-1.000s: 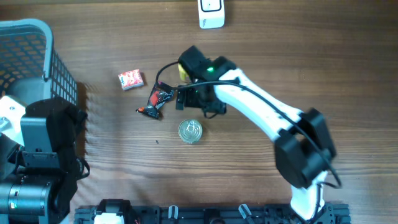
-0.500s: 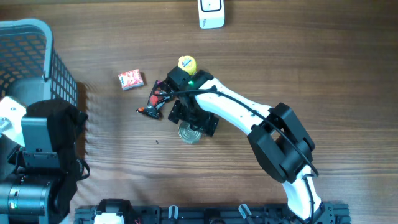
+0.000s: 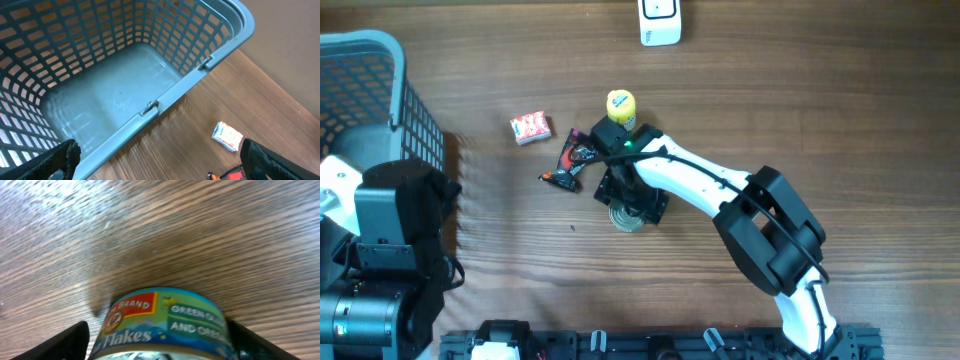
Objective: Scan the item barcode
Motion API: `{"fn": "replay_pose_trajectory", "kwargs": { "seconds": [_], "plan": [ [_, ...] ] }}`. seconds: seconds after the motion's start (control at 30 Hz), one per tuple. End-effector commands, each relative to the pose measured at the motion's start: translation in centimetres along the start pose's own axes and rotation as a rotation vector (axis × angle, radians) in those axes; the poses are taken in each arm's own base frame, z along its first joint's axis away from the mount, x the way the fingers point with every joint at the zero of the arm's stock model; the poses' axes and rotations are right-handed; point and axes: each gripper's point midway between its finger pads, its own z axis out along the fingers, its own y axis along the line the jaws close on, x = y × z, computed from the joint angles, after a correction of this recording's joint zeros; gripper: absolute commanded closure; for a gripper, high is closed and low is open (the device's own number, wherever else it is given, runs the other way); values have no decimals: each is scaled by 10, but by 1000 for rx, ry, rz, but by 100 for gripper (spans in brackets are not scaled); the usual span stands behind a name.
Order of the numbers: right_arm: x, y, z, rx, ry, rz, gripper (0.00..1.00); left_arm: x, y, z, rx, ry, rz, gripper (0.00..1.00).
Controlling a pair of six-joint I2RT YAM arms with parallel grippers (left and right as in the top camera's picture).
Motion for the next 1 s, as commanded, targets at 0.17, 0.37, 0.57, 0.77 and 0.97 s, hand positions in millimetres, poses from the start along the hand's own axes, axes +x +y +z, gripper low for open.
{"fn": "replay_pose_trajectory", "kwargs": {
  "seconds": [0.17,0.37,0.57,0.77,0.97],
  "plan": [
    [22,1,17,28,2,-61,0,-1,0,-1,6,1,-14,0],
    [21,0,17,30,1,-61,18,0,-1,-1,10,6,-13,0],
    [20,-15,27,71,-9,-50,0,0,0,-1,9,8,-11,0],
    [21,-21,32,84,-7,1,7,1,0,-1,5,11,-8,0],
    [16,-22,32,88,-34,-2,21,2,0,-1,8,15,-7,0]
  ]
}}
